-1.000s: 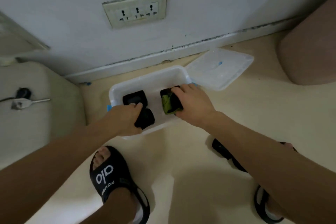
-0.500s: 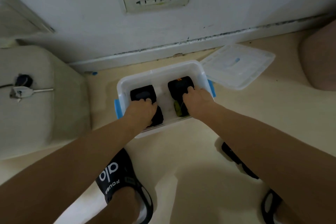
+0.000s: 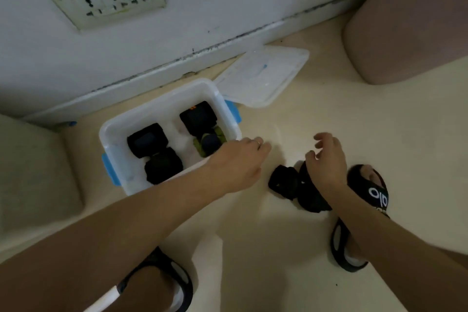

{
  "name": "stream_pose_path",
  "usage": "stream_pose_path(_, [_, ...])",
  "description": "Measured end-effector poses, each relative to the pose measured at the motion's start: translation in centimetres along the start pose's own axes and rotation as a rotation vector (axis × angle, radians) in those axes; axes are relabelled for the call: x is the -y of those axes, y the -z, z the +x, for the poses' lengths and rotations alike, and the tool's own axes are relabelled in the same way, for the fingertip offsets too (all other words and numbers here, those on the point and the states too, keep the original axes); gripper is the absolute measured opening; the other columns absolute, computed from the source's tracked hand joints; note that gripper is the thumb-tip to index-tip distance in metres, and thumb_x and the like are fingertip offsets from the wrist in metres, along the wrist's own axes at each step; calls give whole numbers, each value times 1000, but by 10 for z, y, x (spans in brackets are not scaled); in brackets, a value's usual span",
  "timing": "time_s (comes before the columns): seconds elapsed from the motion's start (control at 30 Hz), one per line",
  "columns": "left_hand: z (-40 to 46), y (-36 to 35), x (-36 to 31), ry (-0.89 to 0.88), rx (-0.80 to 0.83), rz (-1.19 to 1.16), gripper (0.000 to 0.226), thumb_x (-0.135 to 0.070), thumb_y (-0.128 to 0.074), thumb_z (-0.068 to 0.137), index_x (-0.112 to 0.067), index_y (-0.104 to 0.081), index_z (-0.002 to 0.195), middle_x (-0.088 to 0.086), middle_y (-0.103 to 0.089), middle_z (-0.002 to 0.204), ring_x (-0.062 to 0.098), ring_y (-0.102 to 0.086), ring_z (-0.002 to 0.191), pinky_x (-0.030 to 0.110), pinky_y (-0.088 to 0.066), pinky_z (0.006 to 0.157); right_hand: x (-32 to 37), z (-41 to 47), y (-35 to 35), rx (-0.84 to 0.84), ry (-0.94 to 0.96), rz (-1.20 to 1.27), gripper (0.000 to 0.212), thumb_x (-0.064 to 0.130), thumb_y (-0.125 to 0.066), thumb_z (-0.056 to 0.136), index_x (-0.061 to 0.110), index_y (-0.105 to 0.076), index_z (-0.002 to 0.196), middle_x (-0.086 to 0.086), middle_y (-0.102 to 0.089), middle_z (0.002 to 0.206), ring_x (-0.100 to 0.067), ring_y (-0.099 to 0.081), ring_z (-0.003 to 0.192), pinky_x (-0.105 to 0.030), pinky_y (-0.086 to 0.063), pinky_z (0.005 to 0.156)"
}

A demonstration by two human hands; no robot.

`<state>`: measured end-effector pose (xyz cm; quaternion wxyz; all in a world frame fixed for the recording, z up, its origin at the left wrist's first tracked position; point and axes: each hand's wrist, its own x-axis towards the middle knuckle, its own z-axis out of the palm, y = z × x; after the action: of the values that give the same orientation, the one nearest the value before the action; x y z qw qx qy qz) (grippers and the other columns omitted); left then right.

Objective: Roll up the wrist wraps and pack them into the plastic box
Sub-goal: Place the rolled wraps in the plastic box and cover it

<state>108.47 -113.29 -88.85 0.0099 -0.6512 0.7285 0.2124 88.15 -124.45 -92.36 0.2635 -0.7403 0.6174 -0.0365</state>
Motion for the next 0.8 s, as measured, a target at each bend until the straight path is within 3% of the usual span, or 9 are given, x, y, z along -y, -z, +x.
stream_pose_path(0.2, [52,-64,-65,-77,144,49,59,-14,-59,95,-4,-37,149,15,-49,143,32,-51,122,38,-41,98,-75,-30,4,177,-81,-187,37,3,-60,85,7,-58,121,-12,-60,117,-32,-58,102,-42,-50,78])
stream_pose_path(0.27, [62,-77,-77,-66,186,107,75,-17,-61,95,-1,-23,157,19,-31,161,34,-39,141,41,-33,117,-87,-43,-4,310,-39,-318,49,9,-64,82,11,-56,131,-10,-60,125,-33,-55,113,-43,-49,90])
stream_pose_path(0.33, [69,-85,-85,-69,238,137,84,-22,-60,98,0,-9,161,19,-13,169,35,-21,153,45,-18,125,-96,-53,-11,420,30,-445,66,15,-66,83,19,-45,146,-5,-51,141,-30,-46,130,-40,-41,106])
stream_pose_path(0.43, [75,-100,-87,-70,261,183,86,-31,-61,98,-1,-10,161,21,-16,166,37,-21,151,47,-17,124,-107,-55,-20,439,94,-533,77,14,-64,83,22,-36,155,-3,-41,153,-28,-37,143,-41,-32,118])
stream_pose_path(0.57, [85,-111,-87,-58,279,203,77,-24,-61,95,-2,-20,157,22,-29,157,40,-33,141,48,-25,121,-115,-42,-29,401,146,-578,65,14,-64,86,19,-46,148,-8,-52,142,-32,-50,130,-44,-42,110])
stream_pose_path(0.73, [85,-118,-82,-7,251,175,68,-14,-65,94,-8,-31,152,23,-45,145,38,-52,126,40,-44,108,-107,-44,-32,430,103,-608,65,17,-61,92,18,-37,152,-6,-47,145,-31,-47,130,-41,-41,106])
stream_pose_path(0.8, [82,-119,-80,-37,295,144,70,-6,-61,94,-6,-25,153,25,-42,144,40,-50,125,42,-43,106,-103,-47,-32,448,84,-629,64,19,-60,93,20,-34,151,-3,-47,145,-29,-45,129,-39,-40,104])
